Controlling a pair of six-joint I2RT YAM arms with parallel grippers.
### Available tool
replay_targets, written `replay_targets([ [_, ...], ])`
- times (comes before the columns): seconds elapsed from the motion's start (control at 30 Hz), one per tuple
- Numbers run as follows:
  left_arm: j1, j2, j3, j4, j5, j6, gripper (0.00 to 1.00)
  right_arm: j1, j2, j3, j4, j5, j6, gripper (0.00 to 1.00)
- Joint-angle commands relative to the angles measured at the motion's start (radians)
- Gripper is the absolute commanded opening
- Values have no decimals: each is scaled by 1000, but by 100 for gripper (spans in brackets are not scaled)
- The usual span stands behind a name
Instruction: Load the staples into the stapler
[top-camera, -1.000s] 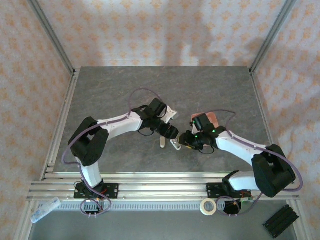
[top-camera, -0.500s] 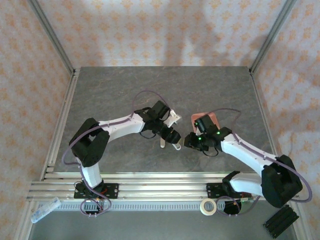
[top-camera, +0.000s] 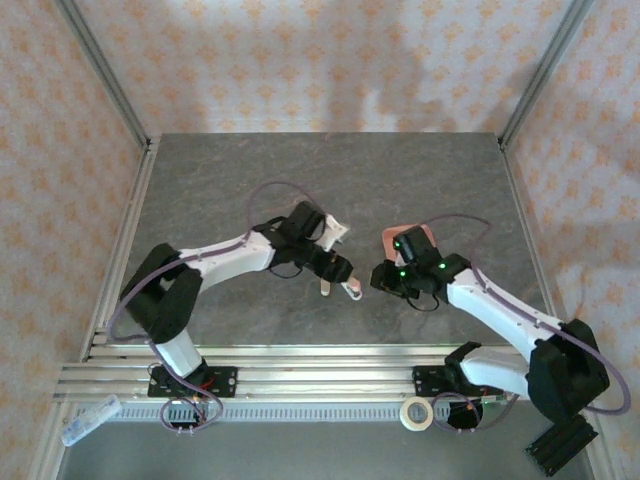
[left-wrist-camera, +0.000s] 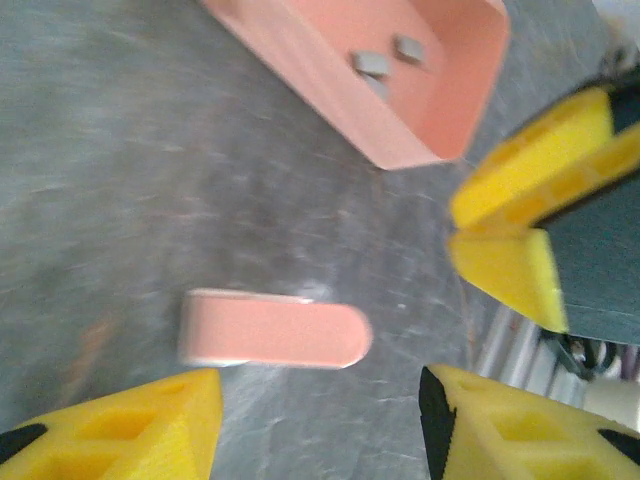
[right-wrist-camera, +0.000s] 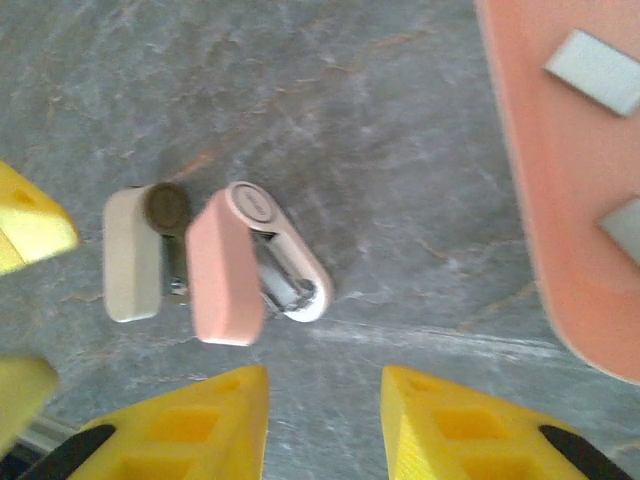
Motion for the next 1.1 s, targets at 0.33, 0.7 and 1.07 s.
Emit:
replay_targets([
  [0.33, 95, -158, -150, 173, -134, -126, 55, 114, 233, 225, 26, -19, -56, 21],
  [0.7, 96, -147, -164, 174, -139, -112, 54, 115, 414, -47, 150, -19, 38, 11],
  [1.07, 130, -298, -194, 200, -293, -99, 68, 87, 103, 168, 43, 156, -81, 40],
])
